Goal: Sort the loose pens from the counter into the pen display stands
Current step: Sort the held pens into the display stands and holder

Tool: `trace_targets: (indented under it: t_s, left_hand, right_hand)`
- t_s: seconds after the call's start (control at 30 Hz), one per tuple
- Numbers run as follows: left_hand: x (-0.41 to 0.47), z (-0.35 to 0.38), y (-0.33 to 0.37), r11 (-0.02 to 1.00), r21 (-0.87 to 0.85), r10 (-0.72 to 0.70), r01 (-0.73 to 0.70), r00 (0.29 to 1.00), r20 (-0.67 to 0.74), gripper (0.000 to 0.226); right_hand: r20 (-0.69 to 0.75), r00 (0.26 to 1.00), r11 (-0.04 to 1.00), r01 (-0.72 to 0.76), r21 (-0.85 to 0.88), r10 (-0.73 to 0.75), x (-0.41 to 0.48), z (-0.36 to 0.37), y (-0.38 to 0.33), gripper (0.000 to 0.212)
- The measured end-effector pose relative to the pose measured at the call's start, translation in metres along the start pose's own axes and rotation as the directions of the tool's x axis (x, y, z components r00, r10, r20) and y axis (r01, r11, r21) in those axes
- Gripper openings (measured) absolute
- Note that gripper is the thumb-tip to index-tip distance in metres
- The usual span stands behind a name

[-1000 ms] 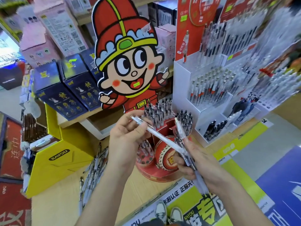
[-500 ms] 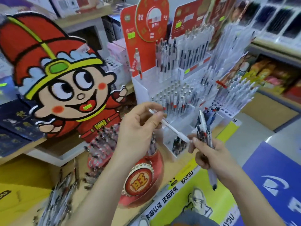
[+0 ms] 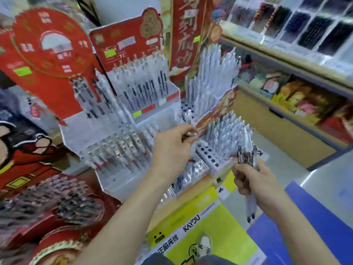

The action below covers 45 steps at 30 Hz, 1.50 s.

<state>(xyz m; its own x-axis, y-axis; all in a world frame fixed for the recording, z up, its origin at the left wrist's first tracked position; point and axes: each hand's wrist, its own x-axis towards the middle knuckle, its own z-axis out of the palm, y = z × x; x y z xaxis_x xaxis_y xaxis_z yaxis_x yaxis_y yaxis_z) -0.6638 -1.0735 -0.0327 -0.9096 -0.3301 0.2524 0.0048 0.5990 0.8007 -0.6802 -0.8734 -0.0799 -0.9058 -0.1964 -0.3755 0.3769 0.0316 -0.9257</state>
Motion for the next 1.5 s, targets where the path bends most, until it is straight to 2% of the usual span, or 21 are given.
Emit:
trace_targets:
  t_s: [0.2,0.33,0.57,0.7,0.83,0.93,1.07,1.17,1.27,1.37,1.5]
  left_hand:
    - [0.025,0.063,-0.017,0.946,0.317,0.016,-0.075,0.983,0.184,0.015]
    - [0.033,0.085,-0.028,0.908,0.409,-0.019,-0.088,0.968,0.250,0.014]
    - [0.045,0.099,-0.039,0.896,0.429,0.003,-0.116,0.967,0.254,0.016]
    - [0.051,0.112,-0.050,0.861,0.485,-0.046,-0.156,0.924,0.380,0.031]
    - [0.055,0.116,-0.052,0.875,0.463,-0.098,-0.142,0.885,0.456,0.059]
    - [0.056,0.115,-0.052,0.886,0.452,-0.114,-0.105,0.895,0.432,0.046]
    - [0.060,0.118,-0.054,0.855,0.496,-0.060,-0.153,0.920,0.387,0.028]
    - [0.062,0.121,-0.060,0.829,0.518,-0.010,-0.212,0.920,0.392,0.027]
    - [0.064,0.122,-0.064,0.786,0.537,0.015,-0.307,0.877,0.480,0.035]
    - [0.070,0.119,-0.056,0.767,0.545,0.014,-0.338,0.858,0.513,0.044]
    - [0.073,0.121,-0.037,0.674,0.591,0.057,-0.443,0.829,0.556,0.042]
  right_hand:
    - [0.064,0.998,1.000,0.015,0.007,-0.016,0.020,-0.023,-0.008,0.018]
    - [0.078,0.997,1.000,-0.005,0.013,0.004,0.026,-0.033,-0.010,0.024]
    - [0.105,0.993,0.999,-0.050,0.001,0.050,0.036,-0.040,-0.009,0.022]
    - [0.145,0.986,0.996,-0.080,-0.036,0.085,0.042,-0.045,-0.007,0.027]
    - [0.171,0.982,0.995,-0.070,-0.070,0.081,0.048,-0.050,-0.008,0.026]
    - [0.179,0.983,0.995,-0.035,-0.095,0.052,0.050,-0.051,-0.010,0.027]
    - [0.178,0.984,0.999,-0.027,-0.039,0.033,0.054,-0.048,-0.013,0.013]
    - [0.195,0.981,1.000,-0.004,-0.014,0.007,0.056,-0.044,-0.013,0.029]
    - [0.211,0.977,0.998,-0.045,0.040,0.035,0.058,-0.043,-0.013,0.021]
    - [0.205,0.977,0.993,-0.071,0.092,0.051,0.061,-0.043,-0.013,0.023]
    - [0.187,0.981,0.992,-0.070,0.109,0.049,0.063,-0.043,-0.015,0.022]
